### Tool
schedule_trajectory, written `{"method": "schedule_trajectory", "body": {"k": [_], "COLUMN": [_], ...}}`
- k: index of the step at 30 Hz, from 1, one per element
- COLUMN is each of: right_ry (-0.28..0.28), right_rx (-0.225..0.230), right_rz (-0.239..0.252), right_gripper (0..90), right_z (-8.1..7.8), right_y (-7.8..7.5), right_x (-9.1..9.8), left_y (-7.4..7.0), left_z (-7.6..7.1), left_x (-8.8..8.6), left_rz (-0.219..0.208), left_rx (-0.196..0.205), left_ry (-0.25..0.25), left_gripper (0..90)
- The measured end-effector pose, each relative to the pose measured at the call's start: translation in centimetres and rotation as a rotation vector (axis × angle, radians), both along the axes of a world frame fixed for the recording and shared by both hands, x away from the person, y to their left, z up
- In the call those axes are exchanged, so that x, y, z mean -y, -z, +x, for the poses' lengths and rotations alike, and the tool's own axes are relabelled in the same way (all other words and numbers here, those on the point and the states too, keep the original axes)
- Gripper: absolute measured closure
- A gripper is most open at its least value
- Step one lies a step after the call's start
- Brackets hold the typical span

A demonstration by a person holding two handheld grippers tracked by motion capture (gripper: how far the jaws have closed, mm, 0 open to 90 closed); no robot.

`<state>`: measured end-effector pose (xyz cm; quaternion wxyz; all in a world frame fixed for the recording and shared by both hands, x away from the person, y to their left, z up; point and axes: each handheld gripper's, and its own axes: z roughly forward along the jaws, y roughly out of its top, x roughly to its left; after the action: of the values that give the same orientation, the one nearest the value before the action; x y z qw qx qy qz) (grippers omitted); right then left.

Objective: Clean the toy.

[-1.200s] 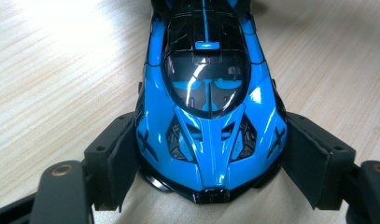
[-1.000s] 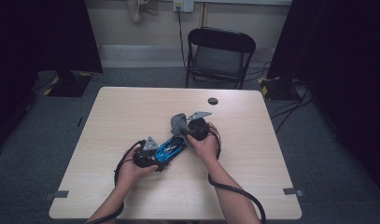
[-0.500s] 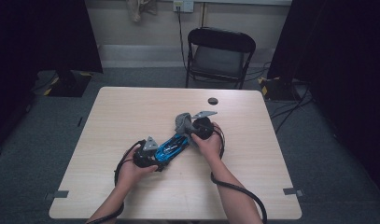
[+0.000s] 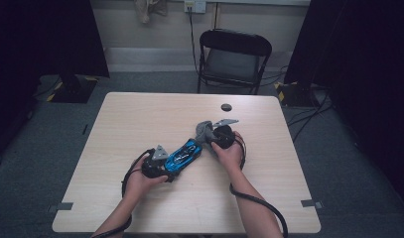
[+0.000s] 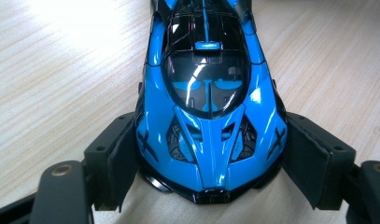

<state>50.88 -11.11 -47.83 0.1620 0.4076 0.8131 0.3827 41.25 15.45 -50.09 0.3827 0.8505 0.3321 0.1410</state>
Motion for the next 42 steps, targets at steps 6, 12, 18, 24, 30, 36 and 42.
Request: {"method": "schedule_trajectory", "body": {"k": [6, 12, 18, 24, 30, 36, 42], "right_ry": [-0.004, 0.003, 0.005, 0.007, 0.004, -0.009, -0.027], "right_rx": [0.005, 0.011, 0.016, 0.018, 0.015, 0.018, 0.022], "right_rz": [-0.007, -0.004, -0.016, -0.015, -0.012, -0.014, -0.009], "right_gripper": [74.3, 74.3, 74.3, 74.2, 74.2, 74.2, 74.2], "right_z": [-0.4, -1.0, -1.4, -1.7, -1.9, -2.1, -2.2], "right_y": [-0.1, -0.6, -1.0, -1.3, -1.2, -1.1, -1.2], "right_x": [0.5, 1.5, 2.3, 2.8, 3.1, 3.0, 3.0], "left_y": [0.0, 0.0, 0.0, -0.2, -1.5, -2.8, -2.5], "left_z": [0.0, 0.1, 0.0, 0.0, 0.0, 0.6, 1.6], "left_x": [0.0, -0.1, 0.1, -0.2, -0.8, -0.4, -1.0], "left_rz": [0.0, -0.007, 0.007, -0.019, -0.061, -0.086, -0.073], "left_rx": [0.0, -0.004, -0.004, -0.019, -0.011, 0.002, -0.008], "left_ry": [0.0, -0.001, 0.005, -0.007, -0.006, -0.002, -0.028], "left_gripper": [24.2, 23.7, 20.3, 19.7, 19.2, 20.0, 24.5]}}
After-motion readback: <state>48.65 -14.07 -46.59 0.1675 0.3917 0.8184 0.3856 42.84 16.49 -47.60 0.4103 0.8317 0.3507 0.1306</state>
